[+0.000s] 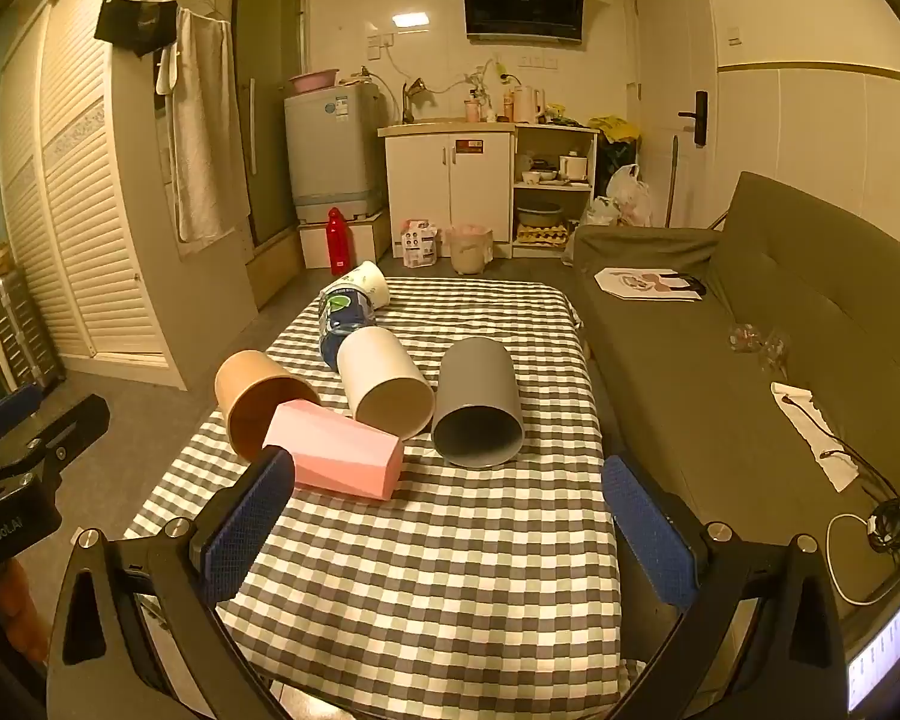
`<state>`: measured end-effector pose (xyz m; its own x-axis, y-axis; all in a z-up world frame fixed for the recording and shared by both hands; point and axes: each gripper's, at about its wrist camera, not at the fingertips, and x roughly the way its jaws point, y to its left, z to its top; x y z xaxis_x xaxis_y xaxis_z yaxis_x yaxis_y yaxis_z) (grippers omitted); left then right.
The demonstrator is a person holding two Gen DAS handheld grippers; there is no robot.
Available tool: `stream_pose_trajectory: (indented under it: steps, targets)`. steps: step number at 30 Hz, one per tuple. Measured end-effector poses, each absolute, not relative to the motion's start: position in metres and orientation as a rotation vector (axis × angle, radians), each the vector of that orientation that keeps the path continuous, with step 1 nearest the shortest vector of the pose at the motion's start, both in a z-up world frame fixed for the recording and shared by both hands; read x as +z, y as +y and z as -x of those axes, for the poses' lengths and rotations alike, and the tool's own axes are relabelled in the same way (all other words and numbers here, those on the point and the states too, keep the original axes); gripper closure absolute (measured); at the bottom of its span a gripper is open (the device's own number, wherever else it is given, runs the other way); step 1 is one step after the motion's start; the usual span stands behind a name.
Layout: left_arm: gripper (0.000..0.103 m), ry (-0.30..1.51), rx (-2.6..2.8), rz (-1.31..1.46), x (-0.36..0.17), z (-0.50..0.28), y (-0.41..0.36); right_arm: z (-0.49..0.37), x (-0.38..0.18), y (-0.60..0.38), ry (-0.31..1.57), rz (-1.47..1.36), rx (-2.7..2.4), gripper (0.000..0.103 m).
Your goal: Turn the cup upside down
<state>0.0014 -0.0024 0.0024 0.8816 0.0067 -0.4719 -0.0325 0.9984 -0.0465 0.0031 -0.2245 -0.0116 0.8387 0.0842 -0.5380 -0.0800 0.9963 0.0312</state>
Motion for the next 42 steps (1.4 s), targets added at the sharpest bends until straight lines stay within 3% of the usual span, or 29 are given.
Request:
stream_pose_trajectory:
  steps: [42]
  targets:
    - [0.001, 0.491, 0.024, 0.043, 0.0005, 0.0, -0.0038, -0.0096, -0.008, -0.2254, 0.584, -0.015, 0.084, 0.0]
